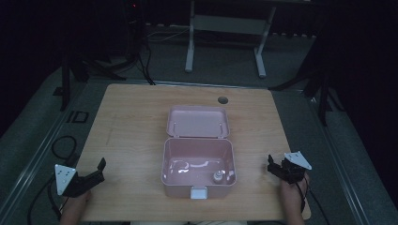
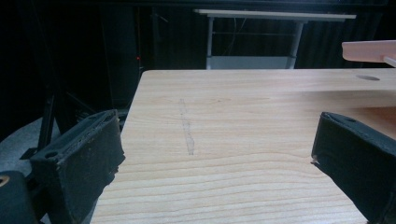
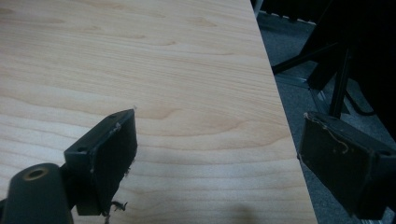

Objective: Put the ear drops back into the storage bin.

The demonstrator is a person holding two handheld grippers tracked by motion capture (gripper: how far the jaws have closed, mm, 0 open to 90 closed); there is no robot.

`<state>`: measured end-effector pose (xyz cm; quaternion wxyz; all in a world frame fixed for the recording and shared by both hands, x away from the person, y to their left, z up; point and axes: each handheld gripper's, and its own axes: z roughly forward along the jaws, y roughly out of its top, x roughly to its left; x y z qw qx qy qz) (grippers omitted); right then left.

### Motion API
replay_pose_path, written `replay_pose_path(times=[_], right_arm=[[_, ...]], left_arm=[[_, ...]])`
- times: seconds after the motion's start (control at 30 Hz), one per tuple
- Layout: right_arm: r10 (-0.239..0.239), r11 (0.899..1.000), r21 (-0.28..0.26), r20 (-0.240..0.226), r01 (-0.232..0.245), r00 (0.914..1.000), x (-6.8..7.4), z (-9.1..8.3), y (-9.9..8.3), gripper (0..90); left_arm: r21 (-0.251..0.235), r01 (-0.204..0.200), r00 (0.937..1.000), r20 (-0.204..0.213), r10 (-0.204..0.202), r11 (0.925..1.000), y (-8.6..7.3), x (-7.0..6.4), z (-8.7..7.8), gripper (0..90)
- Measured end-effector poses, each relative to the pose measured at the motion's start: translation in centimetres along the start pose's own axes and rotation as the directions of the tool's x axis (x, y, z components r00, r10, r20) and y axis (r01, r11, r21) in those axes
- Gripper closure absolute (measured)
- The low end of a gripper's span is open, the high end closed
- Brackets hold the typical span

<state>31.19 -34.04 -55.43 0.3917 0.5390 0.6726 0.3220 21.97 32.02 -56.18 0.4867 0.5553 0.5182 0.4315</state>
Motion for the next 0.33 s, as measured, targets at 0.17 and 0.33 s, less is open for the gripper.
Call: replay_pose_path(times=[0.17,0.33], right_arm=[[0.0,1.0,0.001,-0.002,0.0,1.0,0.0,-0.01,0.0,11.3],[-0.001,1.0,0.002,-0.005,0.001,1.0,-0.02,0.01,0.0,11.3]], left_arm=[[0.001,0.001,1.0,-0.002,-0.001,1.0,0.0,0.02,0.01,2.0],[0.002,0.001,1.0,-0.002,-0.001,1.0,0.0,0.02,0.03,2.0]])
